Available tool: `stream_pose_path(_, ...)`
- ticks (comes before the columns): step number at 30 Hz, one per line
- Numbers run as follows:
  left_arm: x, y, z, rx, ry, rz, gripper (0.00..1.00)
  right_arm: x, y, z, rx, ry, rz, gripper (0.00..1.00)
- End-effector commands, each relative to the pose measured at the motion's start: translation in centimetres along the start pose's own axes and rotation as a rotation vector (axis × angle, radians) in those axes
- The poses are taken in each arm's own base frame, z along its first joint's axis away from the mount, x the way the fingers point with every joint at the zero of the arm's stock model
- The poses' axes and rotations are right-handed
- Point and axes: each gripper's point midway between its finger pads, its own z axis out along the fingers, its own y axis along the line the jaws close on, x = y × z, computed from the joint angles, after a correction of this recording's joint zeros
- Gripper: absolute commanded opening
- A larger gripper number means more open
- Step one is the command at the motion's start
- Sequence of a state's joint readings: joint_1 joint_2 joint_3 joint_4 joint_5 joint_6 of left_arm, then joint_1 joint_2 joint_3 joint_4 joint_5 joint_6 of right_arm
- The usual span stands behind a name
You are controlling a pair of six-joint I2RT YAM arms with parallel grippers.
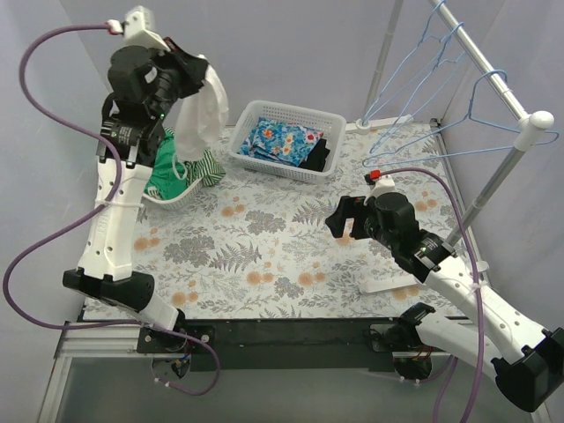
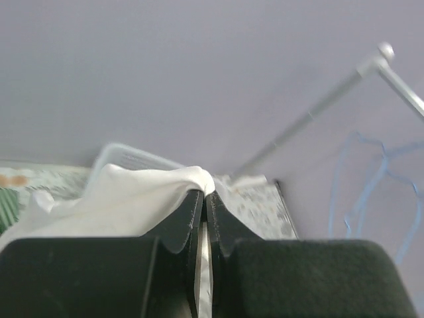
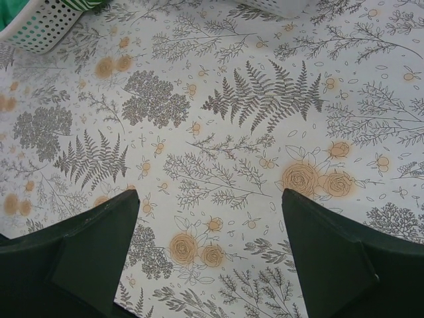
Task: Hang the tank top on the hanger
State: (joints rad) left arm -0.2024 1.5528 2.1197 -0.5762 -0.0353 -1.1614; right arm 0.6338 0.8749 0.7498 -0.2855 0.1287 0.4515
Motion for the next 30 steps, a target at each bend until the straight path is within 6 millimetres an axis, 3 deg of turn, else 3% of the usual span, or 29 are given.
stream_pose_path(1,3.2,-5.1,-3.6,0.18,0.107,0.016,0.0,-3.2,1.2,-0.2,-0.027,-0.085,0.019,0.96)
stream_pose_path(2,4.5,-6.4,-4.3,0.235,0.138,0.009,0.0,-3.0,1.2,0.0,-0.024,-0.08,0.02,0.97)
stream_pose_path(6,11.4,-7.3,-7.9,0.339,0.305,-0.024,0.0,-2.2,1.2,0.5,-0.031,-0.052,0.029,0.96)
stream_pose_path(7,14.8,-6.5,-9.7,0.351,0.385,-0.034,0.0,-1.9,1.1,0.6,-0.029,-0.043,0.03,0.95)
stream_pose_path(9,19.3,-6.2,-12.2,0.421,0.505,-0.079,0.0,-0.8,0.7,0.9,-0.019,-0.021,0.039,0.95)
stream_pose_path(10,24.3,-3.7,-14.4,0.401,0.622,-0.101,0.0,-0.5,0.5,0.9,-0.011,-0.015,0.043,0.95)
stream_pose_path(11,26.8,-3.5,-15.8,0.42,0.685,-0.143,0.0,-0.1,0.3,1.0,-0.009,-0.007,0.048,0.95)
stream_pose_path(13,31.8,-2.9,-20.4,0.484,0.854,-0.206,0.0,1.2,-0.3,1.5,0.01,0.016,0.057,0.95)
stream_pose_path(14,36.5,-0.9,-22.7,0.459,0.965,-0.237,0.0,1.7,-0.6,1.6,0.017,0.026,0.057,0.95)
stream_pose_path(15,38.5,-0.3,-24.4,0.44,1.031,-0.286,0.0,2.2,-0.9,1.9,0.027,0.033,0.063,0.95)
stream_pose_path(16,40.1,-0.4,-26.3,0.452,1.089,-0.289,0.03,2.7,-1.1,2.3,0.037,0.05,0.065,0.94)
stream_pose_path(18,42.1,0.6,-28.1,0.426,1.137,-0.297,0.26,3.3,-1.2,2.9,0.038,0.065,0.071,0.92)
stream_pose_path(20,42.0,0.7,-28.0,0.413,1.123,-0.283,0.56,4.4,-1.3,3.7,0.047,0.104,0.092,0.9)
stream_pose_path(22,41.5,1.0,-26.8,0.37,1.076,-0.24,0.65,5.3,-1.2,4.7,0.044,0.133,0.121,0.86)
stream_pose_path(23,41.2,2.3,-24.7,0.239,1.014,-0.194,0.68,5.6,-1.1,5.0,0.039,0.142,0.126,0.84)
stream_pose_path(25,40.9,3.6,-22.9,0.123,0.967,-0.145,0.66,6.2,-1.2,5.9,0.052,0.149,0.15,0.8)
stream_pose_path(26,40.5,5.0,-21.1,0.024,0.895,-0.104,0.66,6.3,-1.5,6.2,0.07,0.142,0.155,0.79)
stream_pose_path(27,40.3,4.6,-19.5,-0.005,0.876,-0.086,0.59,6.4,-1.7,6.5,0.082,0.139,0.161,0.78)
stream_pose_path(29,39.9,5.8,-16.4,-0.096,0.802,-0.009,0.54,6.3,-2.6,7.1,0.129,0.113,0.178,0.75)
stream_pose_path(30,40.7,5.7,-14.3,-0.141,0.811,0.02,0.48,6.3,-2.8,7.3,0.143,0.106,0.182,0.73)
